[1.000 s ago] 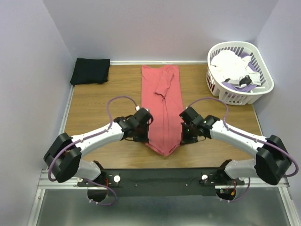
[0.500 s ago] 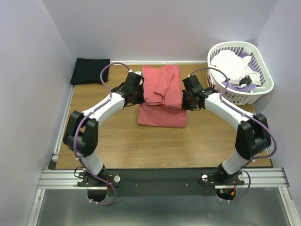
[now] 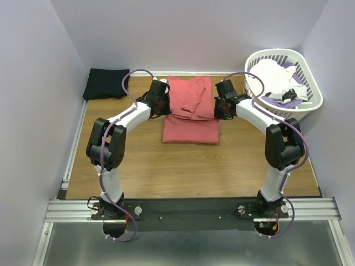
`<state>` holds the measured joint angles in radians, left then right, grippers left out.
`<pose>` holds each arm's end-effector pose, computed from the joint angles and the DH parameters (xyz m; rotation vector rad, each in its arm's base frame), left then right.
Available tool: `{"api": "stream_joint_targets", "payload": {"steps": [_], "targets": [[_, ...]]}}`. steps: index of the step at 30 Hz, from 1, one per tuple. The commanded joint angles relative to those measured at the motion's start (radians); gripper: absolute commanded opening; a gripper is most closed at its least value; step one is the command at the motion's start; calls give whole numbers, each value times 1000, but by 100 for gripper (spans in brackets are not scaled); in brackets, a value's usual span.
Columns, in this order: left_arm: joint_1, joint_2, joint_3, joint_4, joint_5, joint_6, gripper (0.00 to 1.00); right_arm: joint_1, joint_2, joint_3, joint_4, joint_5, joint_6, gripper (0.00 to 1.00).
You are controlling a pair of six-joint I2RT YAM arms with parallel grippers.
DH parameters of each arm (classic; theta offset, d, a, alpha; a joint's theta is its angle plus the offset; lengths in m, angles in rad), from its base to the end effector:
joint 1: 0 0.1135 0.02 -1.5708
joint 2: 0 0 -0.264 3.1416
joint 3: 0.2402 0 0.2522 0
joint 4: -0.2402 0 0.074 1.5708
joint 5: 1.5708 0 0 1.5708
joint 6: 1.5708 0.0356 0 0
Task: Fold and stack the t-shirts
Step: Fold the tshirt
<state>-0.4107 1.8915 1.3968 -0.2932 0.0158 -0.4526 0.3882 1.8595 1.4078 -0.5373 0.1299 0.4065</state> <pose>0.3891 -0.1700 0.2229 -0.0425 2.4015 -0.4320 0.3737 0.1478 0.2223 0.0731 2.5523 0.1427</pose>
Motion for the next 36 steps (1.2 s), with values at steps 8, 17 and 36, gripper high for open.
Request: {"api": "stream_joint_targets", "payload": {"steps": [8,17,36], "targets": [[26,60,-15,91,15,-27,0,-9,101,91,56,-10,-40,0],[27,101,-28,121,13,-46,16,-11,148,86,79,-4,-52,4],[-175,-132,-219,114,-122,-95,37,86,52,17,206,-231,-60,21]]}}
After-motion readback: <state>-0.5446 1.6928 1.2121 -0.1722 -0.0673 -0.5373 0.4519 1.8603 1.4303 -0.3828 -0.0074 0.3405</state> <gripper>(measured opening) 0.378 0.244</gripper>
